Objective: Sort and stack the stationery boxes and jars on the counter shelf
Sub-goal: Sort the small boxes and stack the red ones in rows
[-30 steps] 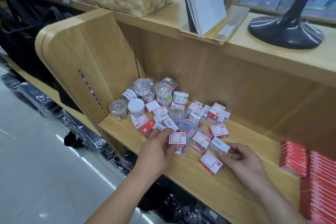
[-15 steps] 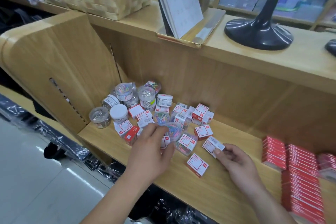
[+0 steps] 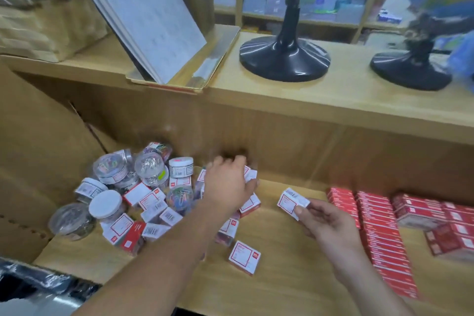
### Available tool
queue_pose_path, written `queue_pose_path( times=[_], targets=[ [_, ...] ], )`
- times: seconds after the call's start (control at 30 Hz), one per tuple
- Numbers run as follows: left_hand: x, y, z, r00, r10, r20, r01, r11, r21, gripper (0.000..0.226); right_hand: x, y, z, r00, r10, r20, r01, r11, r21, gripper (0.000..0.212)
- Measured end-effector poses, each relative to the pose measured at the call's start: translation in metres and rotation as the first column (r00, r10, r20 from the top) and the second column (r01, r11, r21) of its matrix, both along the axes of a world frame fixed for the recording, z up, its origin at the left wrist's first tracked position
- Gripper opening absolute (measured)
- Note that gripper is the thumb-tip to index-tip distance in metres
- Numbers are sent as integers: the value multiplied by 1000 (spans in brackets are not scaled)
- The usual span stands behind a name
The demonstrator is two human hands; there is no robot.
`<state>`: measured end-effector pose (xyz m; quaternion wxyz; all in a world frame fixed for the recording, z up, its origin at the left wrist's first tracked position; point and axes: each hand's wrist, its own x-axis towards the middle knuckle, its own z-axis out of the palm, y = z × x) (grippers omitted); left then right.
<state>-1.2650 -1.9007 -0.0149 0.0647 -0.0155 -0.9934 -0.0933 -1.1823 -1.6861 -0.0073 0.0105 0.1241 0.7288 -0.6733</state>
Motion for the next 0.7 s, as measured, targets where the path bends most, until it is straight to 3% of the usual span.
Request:
queue_pose_path(
  times=[0.17, 0.27, 0.37, 0.47, 0.53, 0.7],
  targets=[
    [-1, 6, -10, 996, -77, -45, 82, 989, 125, 47, -4, 8, 7, 999, -32, -30, 31, 999, -22, 14],
    [0, 12, -9, 978, -207, -26, 208, 977, 54, 43, -7, 9, 9, 999, -35, -35, 34, 999, -20, 15],
    [-2, 22, -5, 956, -282, 80, 280, 959, 31, 42, -11, 12, 11, 998, -44, -40, 44, 999, -6, 14],
    [4, 29, -6, 926, -334, 175, 302, 935, 188, 44, -13, 17, 12, 997, -60, -52, 62, 998, 29, 14],
    [13, 33, -5, 905, -383, 186, 335, 910, 245, 44, -11, 20, 14, 996, -70, -62, 73, 996, 45, 15],
    [42, 43, 9, 863, -463, 201, 422, 880, 217, 41, -9, 26, 13, 995, -77, -63, 82, 994, 71, 12]
  ],
)
